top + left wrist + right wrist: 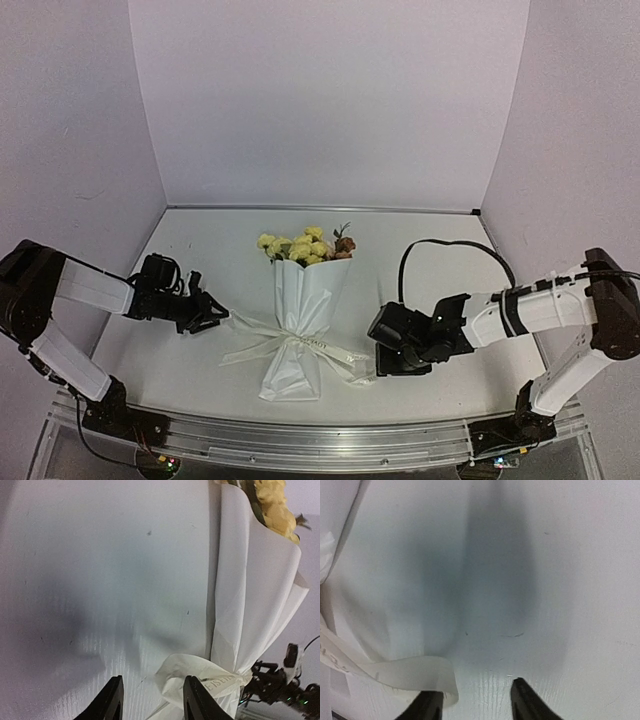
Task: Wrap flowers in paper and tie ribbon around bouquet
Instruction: Reset both arms
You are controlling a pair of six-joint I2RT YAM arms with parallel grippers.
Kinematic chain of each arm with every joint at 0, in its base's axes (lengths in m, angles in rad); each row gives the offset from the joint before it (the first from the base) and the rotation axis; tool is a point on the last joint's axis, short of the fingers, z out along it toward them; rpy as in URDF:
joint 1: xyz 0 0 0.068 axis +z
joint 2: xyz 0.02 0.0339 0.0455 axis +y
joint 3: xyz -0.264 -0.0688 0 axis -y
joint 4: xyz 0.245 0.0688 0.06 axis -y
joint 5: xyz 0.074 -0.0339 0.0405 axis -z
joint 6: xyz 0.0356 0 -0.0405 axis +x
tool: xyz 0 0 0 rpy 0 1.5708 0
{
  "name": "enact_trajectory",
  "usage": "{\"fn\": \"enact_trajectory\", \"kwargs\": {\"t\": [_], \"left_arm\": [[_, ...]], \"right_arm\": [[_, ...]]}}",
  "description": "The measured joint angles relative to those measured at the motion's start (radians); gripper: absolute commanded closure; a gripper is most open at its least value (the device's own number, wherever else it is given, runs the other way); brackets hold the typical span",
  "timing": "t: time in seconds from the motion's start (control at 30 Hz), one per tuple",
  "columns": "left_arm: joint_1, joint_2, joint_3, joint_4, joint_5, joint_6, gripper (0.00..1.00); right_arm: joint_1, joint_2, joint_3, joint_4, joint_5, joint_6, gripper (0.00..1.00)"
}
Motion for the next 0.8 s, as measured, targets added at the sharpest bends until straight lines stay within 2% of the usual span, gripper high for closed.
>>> {"fn": "enact_trajectory", "kwargs": {"t": [0.03,0.13,0.2,0.23,0.3,0.53,0.8], "left_arm": [[0.000,-0.016,0.009,-0.017,-0.004,0.006,0.27],[-0.006,-0.069,0.050,-0.068,-0.022,0.028,0.17],[-0.009,-0.108,0.086,-0.102,-0.036,0.041,0.03],[-0.010,-0.129,0.106,-0.121,-0.048,0.049,0.01],[-0.010,-0.172,0.146,-0.147,-0.065,0.068,0.00],[-0.015,-0.293,0.303,-0.239,-0.148,0.124,0.00],[-0.017,-0.327,0.468,-0.328,-0.299,0.165,0.00]], "right_arm": [[0.000,0.000,0.017,-0.002,-0.007,-0.021,0.30],[0.001,-0.015,0.062,0.008,-0.031,-0.070,0.21],[0.001,-0.039,0.081,0.014,-0.045,-0.106,0.13],[0.000,-0.052,0.090,0.016,-0.048,-0.121,0.08],[-0.002,-0.080,0.106,0.022,-0.053,-0.138,0.02],[-0.122,-0.222,0.112,0.030,-0.021,-0.168,0.02],[-0.213,-0.377,0.127,0.031,0.131,-0.202,0.02]]}}
